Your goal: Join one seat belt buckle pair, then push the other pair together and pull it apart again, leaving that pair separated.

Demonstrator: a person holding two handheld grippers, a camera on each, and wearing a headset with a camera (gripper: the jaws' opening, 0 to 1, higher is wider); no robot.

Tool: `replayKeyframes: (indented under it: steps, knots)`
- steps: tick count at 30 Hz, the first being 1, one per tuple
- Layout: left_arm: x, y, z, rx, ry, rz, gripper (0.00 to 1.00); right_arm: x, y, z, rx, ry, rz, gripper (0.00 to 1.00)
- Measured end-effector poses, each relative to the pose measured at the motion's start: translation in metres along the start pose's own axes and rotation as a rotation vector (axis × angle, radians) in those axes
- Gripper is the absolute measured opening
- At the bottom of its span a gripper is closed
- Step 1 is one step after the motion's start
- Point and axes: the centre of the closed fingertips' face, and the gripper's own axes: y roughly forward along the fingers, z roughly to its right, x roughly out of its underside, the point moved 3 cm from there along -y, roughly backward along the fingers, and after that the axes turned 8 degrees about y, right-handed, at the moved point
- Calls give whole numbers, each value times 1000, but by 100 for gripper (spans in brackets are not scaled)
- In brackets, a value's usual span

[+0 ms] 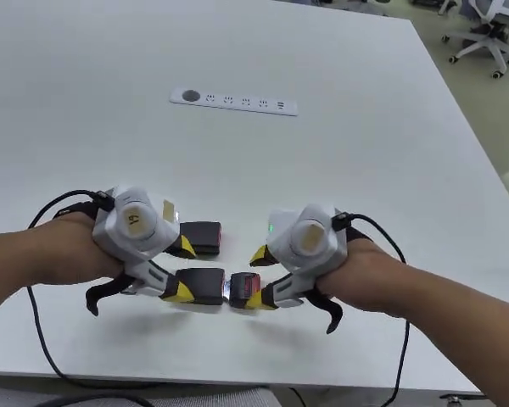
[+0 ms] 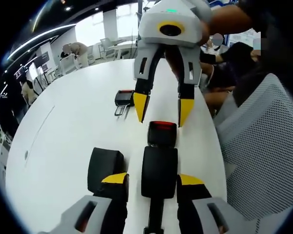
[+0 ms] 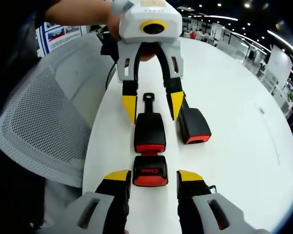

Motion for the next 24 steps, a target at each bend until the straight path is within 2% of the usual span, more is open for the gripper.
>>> replayKeyframes:
  steps: [2,3,6,11,14,16,18,19,20,23,24]
  knots:
    - [-3,-3,-4,-10,-3,11,41,-1,-5,5,6,-4,2,35]
    - [-3,-5,-10,-24,-20,22,42,1,-5,10,13,-7,0,35]
    - [-5,-8,-19,-36,-37,36,42,2,-11,19,32,-7,-1,34]
    - [-3,-10,-33,-36,-15,-6,43,13,-18,35,62,-10,-30,34]
    - [3,-13,-52,-50,-15,-16,44,20,-23,50,83,3,-40,34]
    - [6,-13,-60,-59,-8,-19,44,23,-28,56,93,5,-45,32]
    - [1,-13,-61,-78,24,-11,43,27,-30,62,104,1,-49,32]
    - [3,-13,-66,-86,25,-8,43,33,-30,69,112,1,-62,32]
    - [4,-13,-70,-91,24,-6,43,36,-33,70,116,-4,-79,32]
    - [7,-8,-74,-85,17,-14,43,43,-39,77,126,-5,-101,33]
    - [9,-7,-73,-75,40,-24,42,47,-41,81,132,-7,-109,33]
